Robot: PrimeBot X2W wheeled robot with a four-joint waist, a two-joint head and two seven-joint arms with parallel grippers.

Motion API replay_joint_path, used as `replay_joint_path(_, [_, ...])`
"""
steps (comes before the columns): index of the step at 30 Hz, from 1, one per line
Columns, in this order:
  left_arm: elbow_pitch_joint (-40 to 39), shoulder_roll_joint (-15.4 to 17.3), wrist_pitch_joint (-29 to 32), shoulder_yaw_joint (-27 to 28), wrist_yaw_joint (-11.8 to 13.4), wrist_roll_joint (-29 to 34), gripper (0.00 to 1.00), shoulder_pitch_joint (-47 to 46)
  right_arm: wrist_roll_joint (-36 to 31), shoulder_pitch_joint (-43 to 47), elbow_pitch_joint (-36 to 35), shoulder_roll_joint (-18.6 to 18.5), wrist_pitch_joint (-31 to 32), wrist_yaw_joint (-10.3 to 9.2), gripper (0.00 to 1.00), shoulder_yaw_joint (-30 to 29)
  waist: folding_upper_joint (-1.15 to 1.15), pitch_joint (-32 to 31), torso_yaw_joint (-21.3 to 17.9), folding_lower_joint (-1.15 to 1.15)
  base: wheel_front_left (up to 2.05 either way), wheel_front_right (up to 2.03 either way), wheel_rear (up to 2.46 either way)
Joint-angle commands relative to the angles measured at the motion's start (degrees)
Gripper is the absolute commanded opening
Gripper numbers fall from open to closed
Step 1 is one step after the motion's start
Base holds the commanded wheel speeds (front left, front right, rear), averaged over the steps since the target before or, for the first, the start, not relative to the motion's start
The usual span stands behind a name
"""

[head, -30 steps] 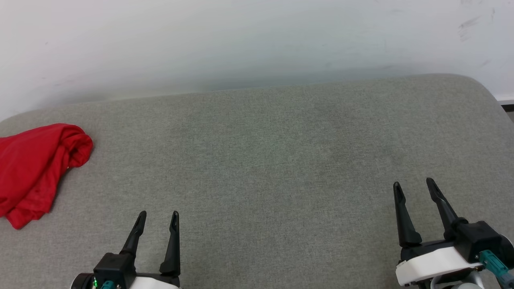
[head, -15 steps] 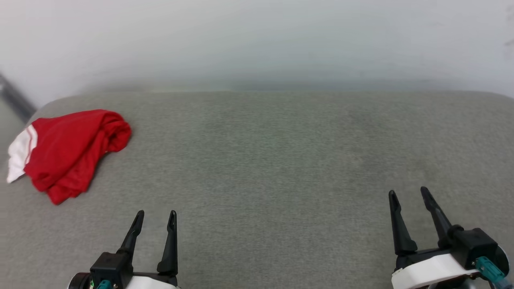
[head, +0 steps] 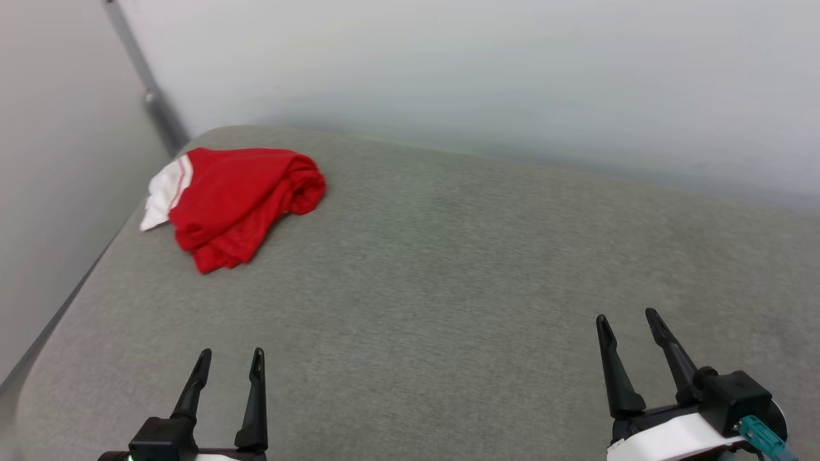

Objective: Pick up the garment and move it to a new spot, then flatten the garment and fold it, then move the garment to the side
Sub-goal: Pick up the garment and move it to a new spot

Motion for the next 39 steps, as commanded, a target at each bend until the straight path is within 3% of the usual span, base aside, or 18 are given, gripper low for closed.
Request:
replay_joint_path(1, [-0.62,-0.05,-0.16,0.11,0.14,0.25,1.0,0.7,0.38,0.74,-0.15,0.09,-0.14,-0.03,1.0,0.29,0.0,-0.71,3.63,0.01,0.0,0.0,0.0])
replay_joint_path(10, [-1.05,-0.07,-0.16,0.76,0.45,1.53,1.0,2.41,3.0,1.54,0.56,0.08,-0.14,-0.04,1.0,1.85,0.0,-1.77,9.58,0.01,0.0,0.0,0.0])
replay_joint_path(17, [-1.58,-0.06,-0.16,0.37,0.58,1.08,1.0,2.7,5.93,0.91,1.06,0.08,-0.14,-0.03,1.0,2.08,0.0,-1.82,11.39,0.01,0.0,0.0,0.0])
replay_joint_path(25, [-2.03,-0.06,-0.16,-0.15,0.46,0.54,1.0,2.91,4.61,0.18,0.99,0.08,-0.14,-0.03,1.0,2.41,0.0,-1.02,11.71,0.01,0.0,0.0,0.0])
replay_joint_path(29, [-2.67,-0.06,-0.16,-0.16,0.41,-0.58,1.0,2.07,8.38,0.03,0.3,0.08,-0.14,-0.03,1.0,0.45,0.0,0.42,11.39,0.01,0.0,0.0,0.0])
replay_joint_path(37, [-3.21,-0.03,-0.16,2.28,-0.41,-5.14,1.0,-5.01,5.44,-3.92,-3.82,0.02,-0.14,-0.03,1.0,-0.8,0.0,8.53,7.68,0.01,0.0,0.0,0.0])
replay_joint_path(39, [-1.7,1.21,-0.15,2.76,-0.68,-5.95,1.0,-8.23,4.71,-5.08,-5.31,0.02,-0.13,-0.03,1.0,-1.33,0.0,11.21,6.3,0.01,0.0,0.0,0.0])
